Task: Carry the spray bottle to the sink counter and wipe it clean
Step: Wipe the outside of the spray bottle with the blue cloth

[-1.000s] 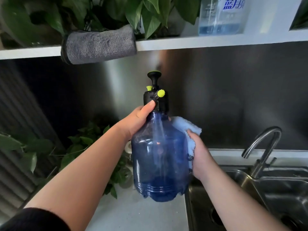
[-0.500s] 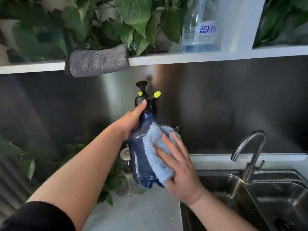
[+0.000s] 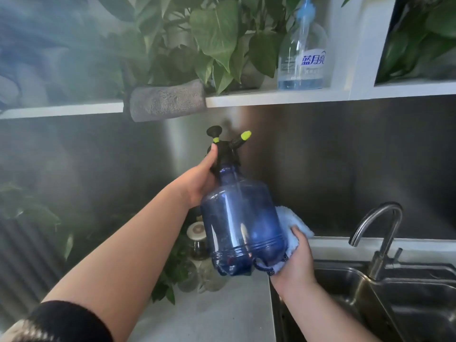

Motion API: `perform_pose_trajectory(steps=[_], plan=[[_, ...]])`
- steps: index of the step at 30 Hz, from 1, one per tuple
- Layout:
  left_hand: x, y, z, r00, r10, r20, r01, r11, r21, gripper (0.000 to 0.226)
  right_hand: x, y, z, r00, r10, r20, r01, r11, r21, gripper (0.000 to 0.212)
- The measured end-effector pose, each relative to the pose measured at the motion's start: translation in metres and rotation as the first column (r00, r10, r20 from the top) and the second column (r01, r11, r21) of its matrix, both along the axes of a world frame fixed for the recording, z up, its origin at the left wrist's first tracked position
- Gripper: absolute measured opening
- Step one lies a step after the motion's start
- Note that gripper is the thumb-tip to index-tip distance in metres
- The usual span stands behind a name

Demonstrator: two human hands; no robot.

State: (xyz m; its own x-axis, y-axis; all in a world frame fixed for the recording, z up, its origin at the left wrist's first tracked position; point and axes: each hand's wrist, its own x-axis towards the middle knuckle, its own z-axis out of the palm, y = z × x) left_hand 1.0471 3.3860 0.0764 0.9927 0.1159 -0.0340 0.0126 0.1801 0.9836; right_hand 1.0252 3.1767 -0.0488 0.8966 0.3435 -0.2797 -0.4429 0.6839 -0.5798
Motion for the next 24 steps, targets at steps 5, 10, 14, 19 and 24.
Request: perform_pose_trajectory(steps=[5, 10, 14, 19, 24], plan=[[-0.010, 0.015, -0.004, 0.988, -0.155, 0.004, 0.155, 0.984, -0.088, 0.052, 0.000, -0.008, -0.001, 0.994, 0.106, -0.004, -0.104, 0.987, 0.125, 0.043], [-0.019, 0.008, -0.018, 0.994, -0.103, 0.036, 0.104, 0.994, -0.035, 0.065, -0.011, 0.006, -0.007, 0.982, 0.174, -0.073, -0.155, 0.964, 0.216, 0.038], [-0.017, 0.007, -0.017, 0.997, 0.072, 0.030, -0.072, 0.997, -0.010, 0.062, -0.016, 0.005, -0.022, 0.992, 0.128, 0.022, -0.130, 0.970, 0.208, 0.039], [-0.009, -0.001, -0.015, 0.983, 0.175, 0.058, -0.175, 0.985, -0.001, 0.059, -0.020, 0.013, -0.022, 0.999, 0.024, 0.047, -0.032, 0.981, 0.192, 0.041], [-0.014, 0.004, -0.021, 0.984, -0.174, 0.023, 0.175, 0.984, -0.023, 0.065, -0.007, 0.007, -0.022, 0.994, -0.094, -0.063, 0.101, 0.988, 0.114, 0.021]])
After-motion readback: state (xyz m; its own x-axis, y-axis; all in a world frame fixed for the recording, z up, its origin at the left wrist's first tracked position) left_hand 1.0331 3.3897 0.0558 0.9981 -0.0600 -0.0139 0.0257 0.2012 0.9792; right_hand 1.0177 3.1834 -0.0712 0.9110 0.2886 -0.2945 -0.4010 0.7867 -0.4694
